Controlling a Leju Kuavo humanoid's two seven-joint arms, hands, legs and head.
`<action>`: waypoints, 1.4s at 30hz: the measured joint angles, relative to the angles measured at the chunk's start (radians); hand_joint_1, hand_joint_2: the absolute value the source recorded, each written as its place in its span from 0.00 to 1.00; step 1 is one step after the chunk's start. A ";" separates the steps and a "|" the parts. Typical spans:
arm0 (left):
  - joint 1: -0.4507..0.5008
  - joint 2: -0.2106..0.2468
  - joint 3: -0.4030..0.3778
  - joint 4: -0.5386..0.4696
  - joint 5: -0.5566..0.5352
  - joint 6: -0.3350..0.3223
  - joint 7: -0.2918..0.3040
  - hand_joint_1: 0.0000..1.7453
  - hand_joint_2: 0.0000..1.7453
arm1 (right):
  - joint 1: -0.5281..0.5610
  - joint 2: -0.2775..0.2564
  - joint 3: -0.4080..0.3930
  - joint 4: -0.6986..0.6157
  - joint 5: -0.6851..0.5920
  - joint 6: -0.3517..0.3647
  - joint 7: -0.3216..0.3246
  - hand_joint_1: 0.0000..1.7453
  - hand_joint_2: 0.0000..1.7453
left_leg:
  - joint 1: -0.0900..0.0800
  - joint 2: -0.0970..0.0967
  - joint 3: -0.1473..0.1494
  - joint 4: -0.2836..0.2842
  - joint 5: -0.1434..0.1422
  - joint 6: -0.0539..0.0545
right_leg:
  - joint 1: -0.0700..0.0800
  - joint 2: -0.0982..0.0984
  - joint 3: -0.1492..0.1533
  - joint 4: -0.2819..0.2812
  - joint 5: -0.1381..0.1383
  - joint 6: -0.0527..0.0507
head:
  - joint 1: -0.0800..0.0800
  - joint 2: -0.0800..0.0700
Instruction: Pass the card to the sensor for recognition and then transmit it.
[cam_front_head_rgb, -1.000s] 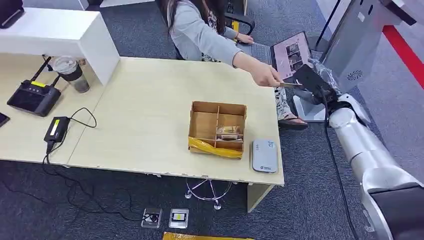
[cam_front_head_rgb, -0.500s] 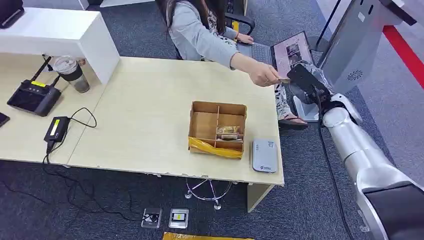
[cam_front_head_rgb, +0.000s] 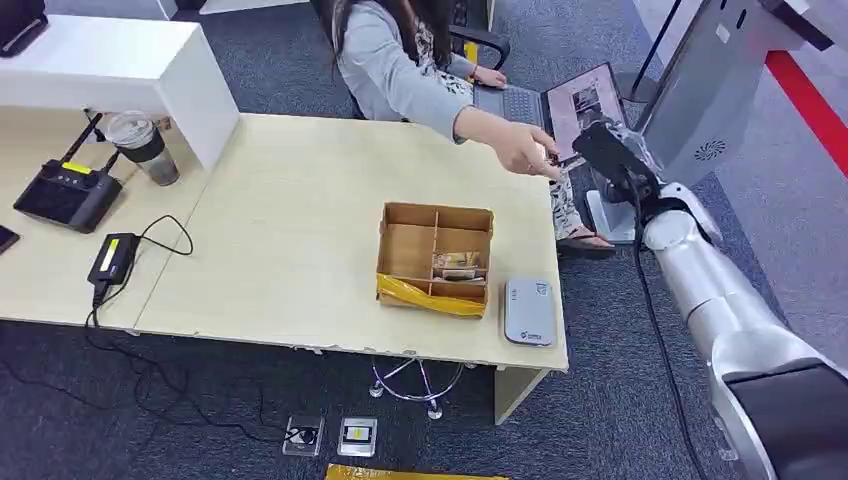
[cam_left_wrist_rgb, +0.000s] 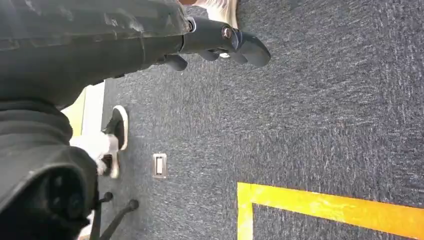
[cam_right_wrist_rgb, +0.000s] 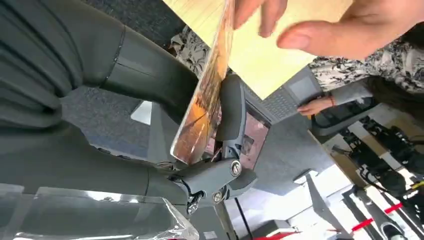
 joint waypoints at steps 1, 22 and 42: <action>0.000 0.000 0.000 0.000 0.000 0.000 0.000 0.00 0.00 | -0.002 0.000 0.001 0.002 -0.001 0.000 0.000 1.00 1.00 | 0.000 0.000 0.000 0.000 0.000 0.000 | 0.000 0.000 0.000 0.000 0.000 0.000 | 0.000 0.000; 0.007 0.002 0.000 0.000 0.062 0.003 0.028 0.00 0.00 | 0.175 -0.054 0.019 -0.048 -0.124 -0.018 -0.103 1.00 1.00 | 0.000 0.001 0.001 0.000 0.000 0.000 | 0.000 0.001 0.000 0.000 0.000 0.000 | 0.000 0.000; 0.007 -0.001 0.000 0.000 0.095 0.023 0.051 0.00 0.00 | 0.352 -0.092 0.224 -0.336 -0.302 -0.010 -0.004 1.00 1.00 | 0.000 0.001 0.001 0.000 0.000 0.000 | 0.000 0.002 0.000 0.000 0.000 0.000 | 0.000 0.000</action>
